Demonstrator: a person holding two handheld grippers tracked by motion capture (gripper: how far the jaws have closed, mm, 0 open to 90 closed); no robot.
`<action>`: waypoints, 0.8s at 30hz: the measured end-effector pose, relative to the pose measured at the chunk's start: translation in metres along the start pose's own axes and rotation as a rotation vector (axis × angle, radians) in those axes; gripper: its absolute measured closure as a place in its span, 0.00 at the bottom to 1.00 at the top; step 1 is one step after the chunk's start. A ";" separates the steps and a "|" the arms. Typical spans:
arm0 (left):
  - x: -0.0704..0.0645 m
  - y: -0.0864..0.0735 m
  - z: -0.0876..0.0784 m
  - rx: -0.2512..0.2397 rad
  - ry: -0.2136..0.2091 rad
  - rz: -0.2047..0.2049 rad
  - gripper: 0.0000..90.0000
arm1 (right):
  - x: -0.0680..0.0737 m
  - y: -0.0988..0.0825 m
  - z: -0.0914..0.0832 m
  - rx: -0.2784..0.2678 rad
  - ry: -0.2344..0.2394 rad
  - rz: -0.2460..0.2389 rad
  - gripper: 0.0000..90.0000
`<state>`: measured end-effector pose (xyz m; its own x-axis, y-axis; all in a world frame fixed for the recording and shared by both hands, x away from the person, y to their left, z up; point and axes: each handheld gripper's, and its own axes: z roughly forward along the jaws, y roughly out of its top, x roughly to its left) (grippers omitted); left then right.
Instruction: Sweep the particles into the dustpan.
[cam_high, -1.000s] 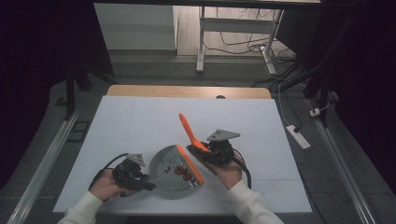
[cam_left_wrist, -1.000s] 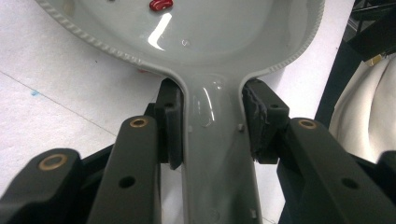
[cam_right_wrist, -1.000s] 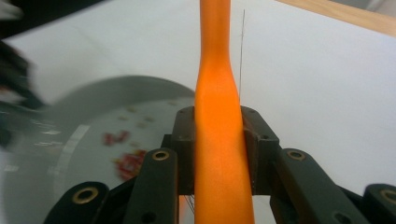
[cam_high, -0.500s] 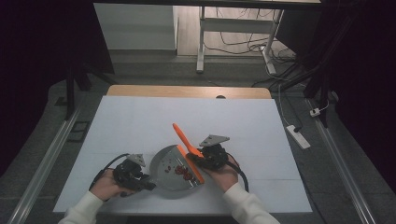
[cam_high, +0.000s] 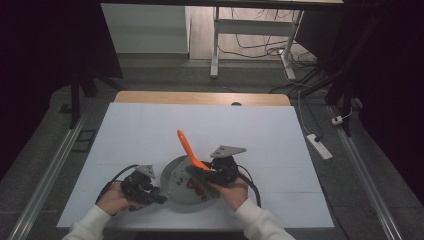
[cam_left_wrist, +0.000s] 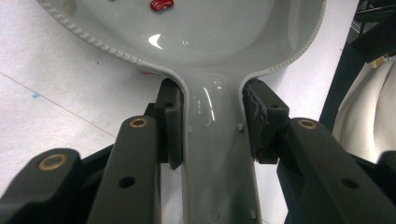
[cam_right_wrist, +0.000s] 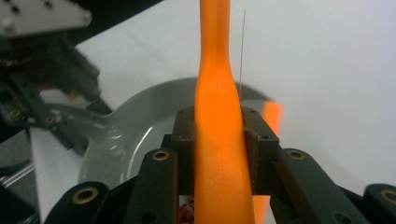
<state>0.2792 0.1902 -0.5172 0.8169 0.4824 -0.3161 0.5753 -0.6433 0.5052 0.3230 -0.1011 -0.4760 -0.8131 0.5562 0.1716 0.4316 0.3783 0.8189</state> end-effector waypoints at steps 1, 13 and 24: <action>0.000 0.000 0.000 -0.002 -0.002 -0.001 0.69 | -0.003 0.001 -0.003 -0.009 -0.010 0.003 0.78; 0.000 -0.002 -0.004 -0.044 0.035 -0.017 0.69 | -0.027 0.009 -0.032 -0.076 -0.057 0.004 0.78; -0.003 -0.009 -0.012 -0.151 0.097 -0.107 0.69 | -0.042 0.003 -0.074 -0.111 -0.087 -0.040 0.78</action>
<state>0.2716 0.2016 -0.5108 0.7395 0.6030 -0.2994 0.6402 -0.4923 0.5897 0.3291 -0.1783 -0.4400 -0.7898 0.6061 0.0937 0.3497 0.3196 0.8807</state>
